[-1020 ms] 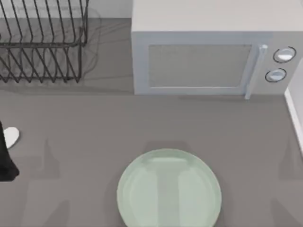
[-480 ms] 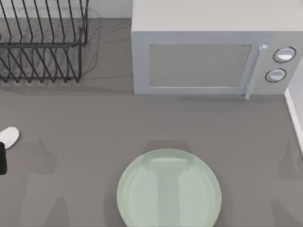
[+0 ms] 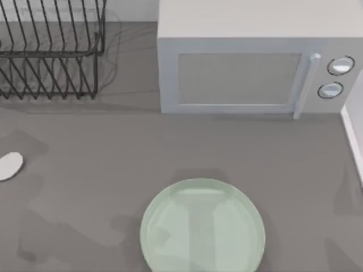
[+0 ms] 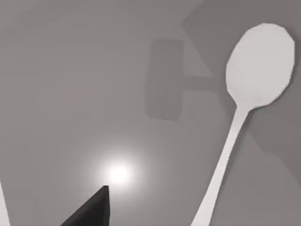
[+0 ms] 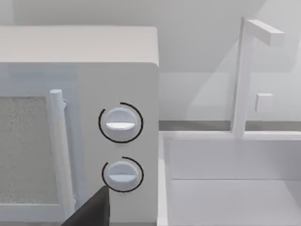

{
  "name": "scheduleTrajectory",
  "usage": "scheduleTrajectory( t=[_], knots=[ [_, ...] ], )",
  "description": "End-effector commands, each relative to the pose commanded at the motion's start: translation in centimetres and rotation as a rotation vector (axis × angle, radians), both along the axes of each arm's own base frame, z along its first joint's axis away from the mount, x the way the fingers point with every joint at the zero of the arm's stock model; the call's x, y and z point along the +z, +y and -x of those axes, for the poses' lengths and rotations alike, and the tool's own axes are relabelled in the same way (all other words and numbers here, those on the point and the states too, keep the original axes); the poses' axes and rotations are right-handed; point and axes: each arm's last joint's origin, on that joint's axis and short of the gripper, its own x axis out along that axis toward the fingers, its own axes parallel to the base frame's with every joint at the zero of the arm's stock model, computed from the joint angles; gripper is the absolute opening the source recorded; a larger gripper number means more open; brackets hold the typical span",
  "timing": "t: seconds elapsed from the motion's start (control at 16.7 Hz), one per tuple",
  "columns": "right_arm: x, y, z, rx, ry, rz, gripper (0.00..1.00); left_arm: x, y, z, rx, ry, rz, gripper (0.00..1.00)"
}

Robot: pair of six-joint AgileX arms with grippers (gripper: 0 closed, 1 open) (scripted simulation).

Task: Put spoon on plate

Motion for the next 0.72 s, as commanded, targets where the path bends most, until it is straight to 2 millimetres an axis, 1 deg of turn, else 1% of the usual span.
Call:
scheduleTrajectory(
  t=[0.18, 0.36, 0.54, 0.72],
  knots=[
    [0.0, 0.0, 0.0, 0.0, 0.0, 0.0, 1.0, -0.8, 2.1, -3.8, -0.093, 0.267, -0.017, 1.0],
    [0.0, 0.0, 0.0, 0.0, 0.0, 0.0, 1.0, -2.4, 4.0, -6.9, -0.186, 0.471, 0.003, 1.0],
    [0.0, 0.0, 0.0, 0.0, 0.0, 0.0, 1.0, -3.6, 5.3, -8.7, -0.253, 0.588, 0.028, 1.0],
    [0.0, 0.0, 0.0, 0.0, 0.0, 0.0, 1.0, -4.0, 5.7, -9.2, -0.275, 0.621, 0.038, 1.0]
  ],
)
